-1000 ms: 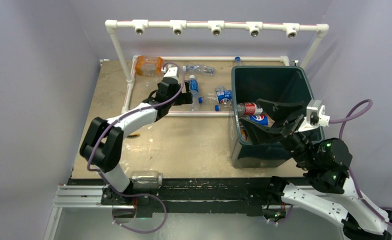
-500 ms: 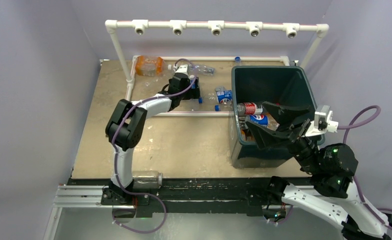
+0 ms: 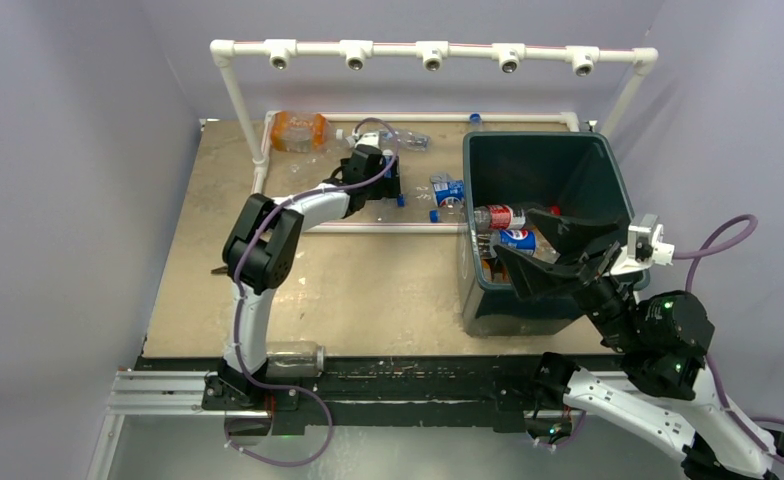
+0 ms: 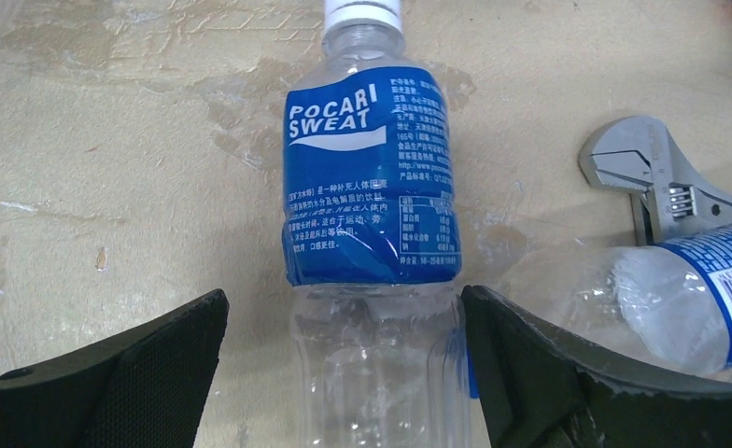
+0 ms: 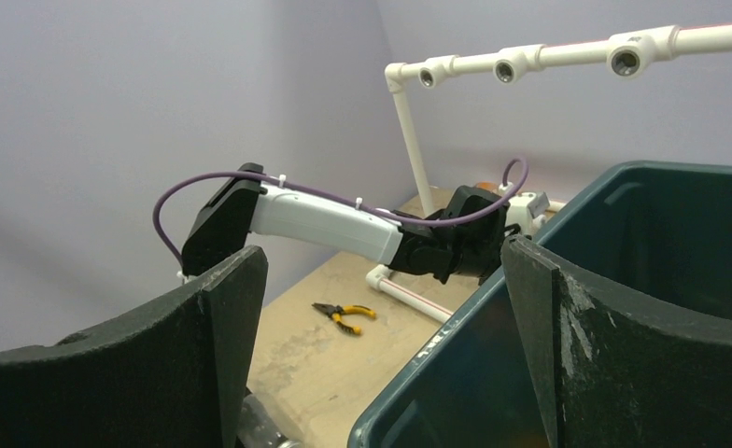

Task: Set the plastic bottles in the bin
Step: Pick up the plastic bottle at the center of the board.

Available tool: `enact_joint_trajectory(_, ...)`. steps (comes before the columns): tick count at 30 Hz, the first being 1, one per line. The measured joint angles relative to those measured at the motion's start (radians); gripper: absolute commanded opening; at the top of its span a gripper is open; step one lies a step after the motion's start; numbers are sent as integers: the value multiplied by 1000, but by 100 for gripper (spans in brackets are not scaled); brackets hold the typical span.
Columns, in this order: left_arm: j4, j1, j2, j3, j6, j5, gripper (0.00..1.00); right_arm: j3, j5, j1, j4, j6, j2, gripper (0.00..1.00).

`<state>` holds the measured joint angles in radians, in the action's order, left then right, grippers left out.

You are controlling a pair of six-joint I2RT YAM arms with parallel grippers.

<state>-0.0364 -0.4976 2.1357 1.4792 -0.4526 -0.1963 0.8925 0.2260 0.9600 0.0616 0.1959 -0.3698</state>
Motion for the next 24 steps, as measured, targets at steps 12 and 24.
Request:
enact_joint_trajectory(12, -5, 0, 56, 16, 11, -16, 68, -23, 11, 0, 27, 31, 13, 99)
enact_joint_trajectory(24, -51, 0, -10, -63, 10, 11, 42, -24, 19, 0, 29, 32, 13, 99)
